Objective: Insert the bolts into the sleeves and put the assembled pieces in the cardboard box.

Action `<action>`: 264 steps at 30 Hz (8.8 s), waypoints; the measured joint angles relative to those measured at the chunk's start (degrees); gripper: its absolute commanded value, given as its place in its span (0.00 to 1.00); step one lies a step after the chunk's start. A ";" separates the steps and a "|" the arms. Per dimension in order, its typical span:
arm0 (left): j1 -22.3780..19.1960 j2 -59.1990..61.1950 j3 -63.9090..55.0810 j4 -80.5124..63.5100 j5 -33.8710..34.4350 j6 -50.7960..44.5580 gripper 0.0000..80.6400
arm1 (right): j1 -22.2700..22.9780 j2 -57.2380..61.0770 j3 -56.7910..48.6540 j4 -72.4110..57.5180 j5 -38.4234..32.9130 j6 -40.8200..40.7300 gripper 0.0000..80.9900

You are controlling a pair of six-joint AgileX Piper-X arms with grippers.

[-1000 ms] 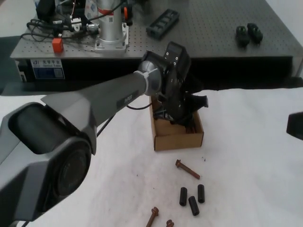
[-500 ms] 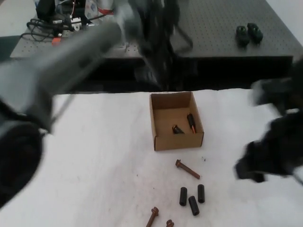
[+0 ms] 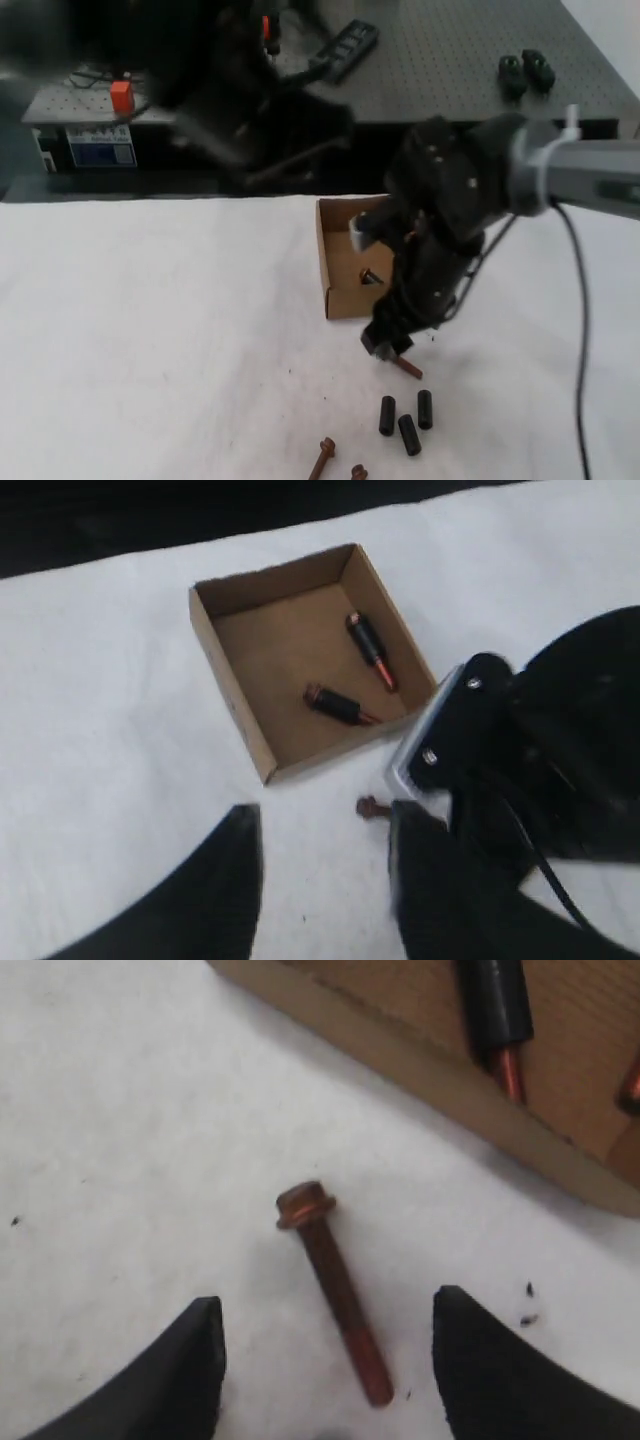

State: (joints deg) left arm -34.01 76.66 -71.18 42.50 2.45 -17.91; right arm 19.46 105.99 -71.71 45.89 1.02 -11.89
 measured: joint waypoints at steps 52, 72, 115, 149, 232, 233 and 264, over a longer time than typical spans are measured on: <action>-11.49 39.87 -13.53 7.19 13.43 3.25 0.45 | -16.76 -56.47 28.15 6.04 1.22 11.89 0.03; -11.49 43.02 -14.71 5.26 12.26 1.82 0.01 | -16.76 -56.47 28.15 5.79 -3.14 11.89 0.03; -11.65 -7.04 21.65 -44.53 29.98 -1.13 0.01 | -4.04 -59.53 28.83 -36.78 -28.06 42.93 0.03; -11.65 -7.04 21.65 -46.28 21.61 5.80 0.01 | -3.99 -59.53 28.83 -33.27 -35.30 39.31 0.52; -8.62 7.54 16.83 -2.01 10.25 9.64 0.35 | -1.39 -9.09 22.86 -11.17 -1.02 28.42 0.03; -9.00 8.52 16.83 -2.01 10.32 10.27 0.35 | -1.39 -9.28 22.86 -11.02 -1.02 28.08 0.03; -9.31 28.82 8.09 -2.98 8.10 14.70 0.28 | -1.31 -33.87 23.24 3.08 3.49 22.53 0.03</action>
State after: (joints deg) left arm -43.31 105.48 -63.09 39.52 10.55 -3.21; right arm 18.14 72.12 -48.47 48.97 4.51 10.64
